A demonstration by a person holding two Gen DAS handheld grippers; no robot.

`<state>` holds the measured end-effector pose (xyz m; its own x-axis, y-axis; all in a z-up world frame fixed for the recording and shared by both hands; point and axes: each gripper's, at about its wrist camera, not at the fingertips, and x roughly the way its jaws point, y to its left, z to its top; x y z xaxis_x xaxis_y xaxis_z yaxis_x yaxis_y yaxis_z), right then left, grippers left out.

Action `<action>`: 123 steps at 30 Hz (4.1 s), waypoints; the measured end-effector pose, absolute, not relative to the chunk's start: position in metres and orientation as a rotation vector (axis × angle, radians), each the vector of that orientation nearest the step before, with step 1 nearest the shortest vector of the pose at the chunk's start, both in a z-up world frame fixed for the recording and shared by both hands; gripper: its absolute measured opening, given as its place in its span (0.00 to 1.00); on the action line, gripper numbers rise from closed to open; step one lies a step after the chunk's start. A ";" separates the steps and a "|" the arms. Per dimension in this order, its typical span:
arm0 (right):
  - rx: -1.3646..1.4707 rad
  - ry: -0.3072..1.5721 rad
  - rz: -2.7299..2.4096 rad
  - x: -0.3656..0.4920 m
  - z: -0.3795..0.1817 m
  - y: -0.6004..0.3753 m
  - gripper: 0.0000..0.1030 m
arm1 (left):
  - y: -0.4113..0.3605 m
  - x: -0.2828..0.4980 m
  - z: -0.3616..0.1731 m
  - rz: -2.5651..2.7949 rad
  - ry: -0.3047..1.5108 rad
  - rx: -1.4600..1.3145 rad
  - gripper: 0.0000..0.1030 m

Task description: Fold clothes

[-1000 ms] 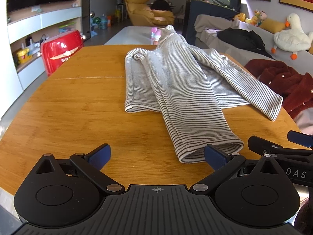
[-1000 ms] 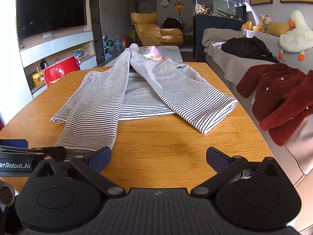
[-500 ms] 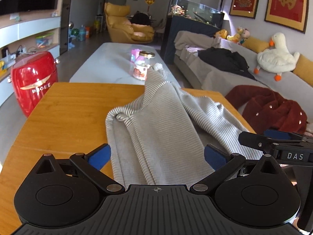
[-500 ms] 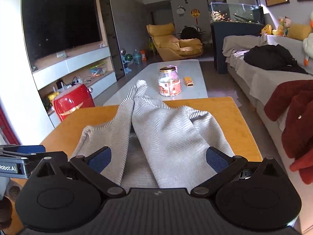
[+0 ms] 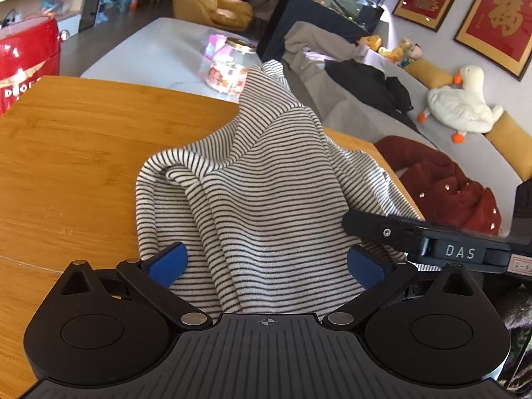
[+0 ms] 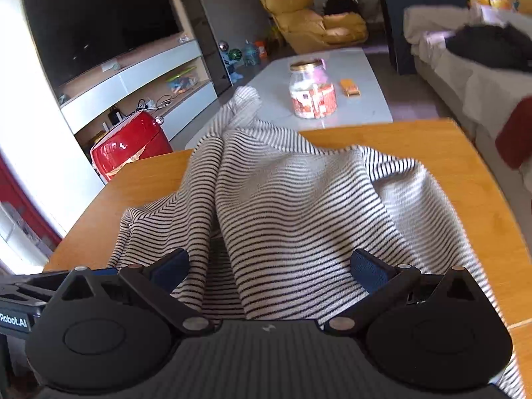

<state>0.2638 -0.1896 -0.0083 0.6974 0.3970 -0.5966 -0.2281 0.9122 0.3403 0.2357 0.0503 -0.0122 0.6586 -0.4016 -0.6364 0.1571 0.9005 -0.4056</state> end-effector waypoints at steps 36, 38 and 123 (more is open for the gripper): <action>-0.274 0.564 0.403 0.156 0.022 -0.156 0.56 | 0.065 0.160 0.013 -0.323 0.624 -0.175 0.10; -0.333 0.579 0.423 0.168 0.018 -0.142 0.47 | 0.070 0.165 0.025 -0.294 0.563 -0.172 0.10; 0.013 0.860 0.693 0.399 0.039 0.035 0.07 | 0.095 0.156 0.003 -0.347 0.463 -0.067 1.00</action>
